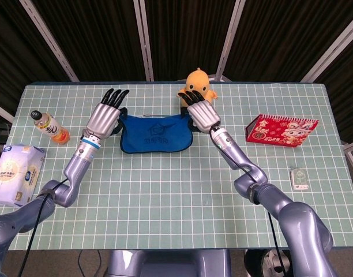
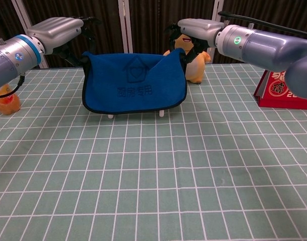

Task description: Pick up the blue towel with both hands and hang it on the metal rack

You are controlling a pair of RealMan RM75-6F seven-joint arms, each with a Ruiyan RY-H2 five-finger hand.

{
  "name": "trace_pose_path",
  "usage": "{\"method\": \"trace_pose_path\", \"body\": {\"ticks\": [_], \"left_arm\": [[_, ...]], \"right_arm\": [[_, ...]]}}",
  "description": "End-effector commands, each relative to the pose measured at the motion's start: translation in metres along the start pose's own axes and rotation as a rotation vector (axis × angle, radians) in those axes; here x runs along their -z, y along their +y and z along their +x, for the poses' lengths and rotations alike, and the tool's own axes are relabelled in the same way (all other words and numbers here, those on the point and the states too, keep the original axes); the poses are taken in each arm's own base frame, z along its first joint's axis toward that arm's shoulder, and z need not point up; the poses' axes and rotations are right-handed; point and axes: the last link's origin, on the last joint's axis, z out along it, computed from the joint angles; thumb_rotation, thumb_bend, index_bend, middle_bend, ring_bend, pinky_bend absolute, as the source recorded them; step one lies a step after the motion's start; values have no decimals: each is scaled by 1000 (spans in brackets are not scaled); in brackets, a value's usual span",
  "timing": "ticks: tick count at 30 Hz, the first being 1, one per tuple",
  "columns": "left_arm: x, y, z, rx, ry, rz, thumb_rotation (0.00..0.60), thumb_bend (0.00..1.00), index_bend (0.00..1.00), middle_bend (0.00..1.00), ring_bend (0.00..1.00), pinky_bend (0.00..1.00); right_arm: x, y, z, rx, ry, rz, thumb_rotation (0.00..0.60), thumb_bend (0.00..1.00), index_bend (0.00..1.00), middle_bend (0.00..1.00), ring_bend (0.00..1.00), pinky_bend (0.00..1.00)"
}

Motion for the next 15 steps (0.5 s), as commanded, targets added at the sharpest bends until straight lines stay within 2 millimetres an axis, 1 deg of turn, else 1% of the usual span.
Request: {"method": "trace_pose_path", "body": {"ticks": [1,6,9,10,12,14,15], "left_arm": [[1,-1,-2,2,-5,2,600,483,722,0,0,0],[1,-1,-5,2,-9,2,600,482,723,0,0,0],[1,-1,-6,0,-11,3,600,484,722,0,0,0],[1,-1,-6,0,-11,4,600,484,721,0,0,0],[1,-2,-7,-1,-15,5,600,483,703,0,0,0],[1,-2,-7,1,-17,5,600,482,667,0,0,0],[2,-2,-8,1,-19,5,600,482,633,0,0,0]], "right_arm": [[0,-1,-1,-5,-1,3,600,550,661,58,0,0],[1,-1,-1,-5,-4,11,600,529,661,58,0,0],[1,-1,-2,-3,-9,14,600,454,658,58,0,0],[1,-2,-2,-4,-9,15,600,412,637,58,0,0],[0,-2,-2,-3,-8,13,600,332,547,59,0,0],[0,-2,-3,-1,-7,10,600,233,391,58,0,0],[0,-2,-3,-3,-9,10,600,203,344,58,0,0]]}}
